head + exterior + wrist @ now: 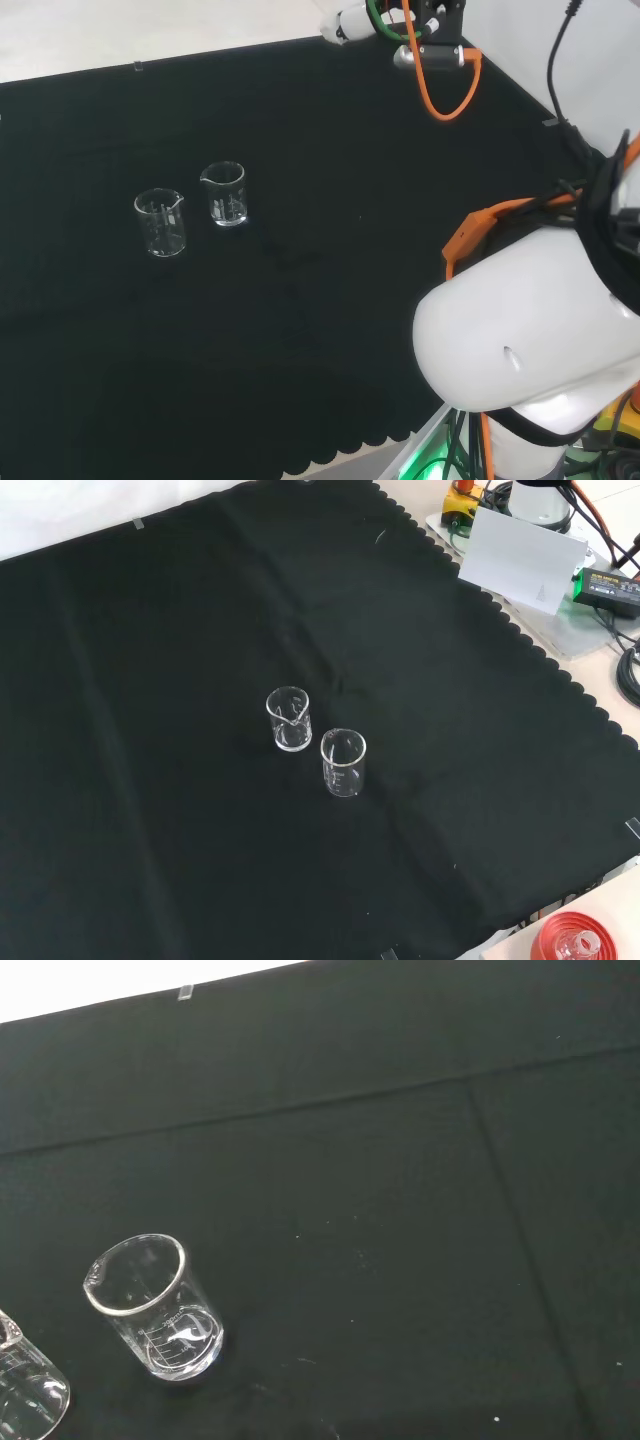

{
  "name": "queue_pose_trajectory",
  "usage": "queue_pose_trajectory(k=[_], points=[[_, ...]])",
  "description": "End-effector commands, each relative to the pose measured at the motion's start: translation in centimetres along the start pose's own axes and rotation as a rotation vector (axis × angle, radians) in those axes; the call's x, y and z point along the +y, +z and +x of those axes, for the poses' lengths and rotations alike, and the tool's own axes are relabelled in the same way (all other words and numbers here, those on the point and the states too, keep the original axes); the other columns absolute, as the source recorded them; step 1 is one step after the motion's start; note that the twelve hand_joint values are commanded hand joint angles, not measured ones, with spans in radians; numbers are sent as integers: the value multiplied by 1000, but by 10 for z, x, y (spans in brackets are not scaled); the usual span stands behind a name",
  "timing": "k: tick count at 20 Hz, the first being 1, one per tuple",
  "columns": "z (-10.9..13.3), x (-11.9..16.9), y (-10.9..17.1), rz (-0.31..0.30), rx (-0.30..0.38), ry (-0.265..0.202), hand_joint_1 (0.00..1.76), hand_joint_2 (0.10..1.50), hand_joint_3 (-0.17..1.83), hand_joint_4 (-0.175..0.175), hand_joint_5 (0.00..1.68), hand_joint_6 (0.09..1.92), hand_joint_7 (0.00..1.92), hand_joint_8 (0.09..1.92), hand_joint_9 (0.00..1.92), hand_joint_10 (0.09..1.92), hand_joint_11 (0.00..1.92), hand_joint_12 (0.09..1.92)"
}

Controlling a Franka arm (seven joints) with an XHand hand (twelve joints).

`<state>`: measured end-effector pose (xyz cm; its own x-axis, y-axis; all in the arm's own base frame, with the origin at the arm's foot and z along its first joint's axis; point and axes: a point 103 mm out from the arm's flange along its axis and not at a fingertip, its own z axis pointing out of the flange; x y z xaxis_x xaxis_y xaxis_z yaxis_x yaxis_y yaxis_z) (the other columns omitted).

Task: Pick up the beaker on the right.

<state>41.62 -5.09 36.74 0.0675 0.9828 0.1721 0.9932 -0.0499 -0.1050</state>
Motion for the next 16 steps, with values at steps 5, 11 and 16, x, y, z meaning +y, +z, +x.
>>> queue_pose_trajectory(k=[5, 11, 16], points=[[-1, 45, 51, 6, 88, -86, 626, 802, 479, -76, 271, 87, 117, 634, 231, 720, 0, 1191], [13, 64, 76, 38, 92, -150, 731, 671, 629, -85, 289, 87, 122, 649, 238, 723, 0, 1183], [19, 82, 93, 66, 118, -197, 763, 604, 703, -86, 292, 87, 145, 664, 241, 724, 0, 1167]])
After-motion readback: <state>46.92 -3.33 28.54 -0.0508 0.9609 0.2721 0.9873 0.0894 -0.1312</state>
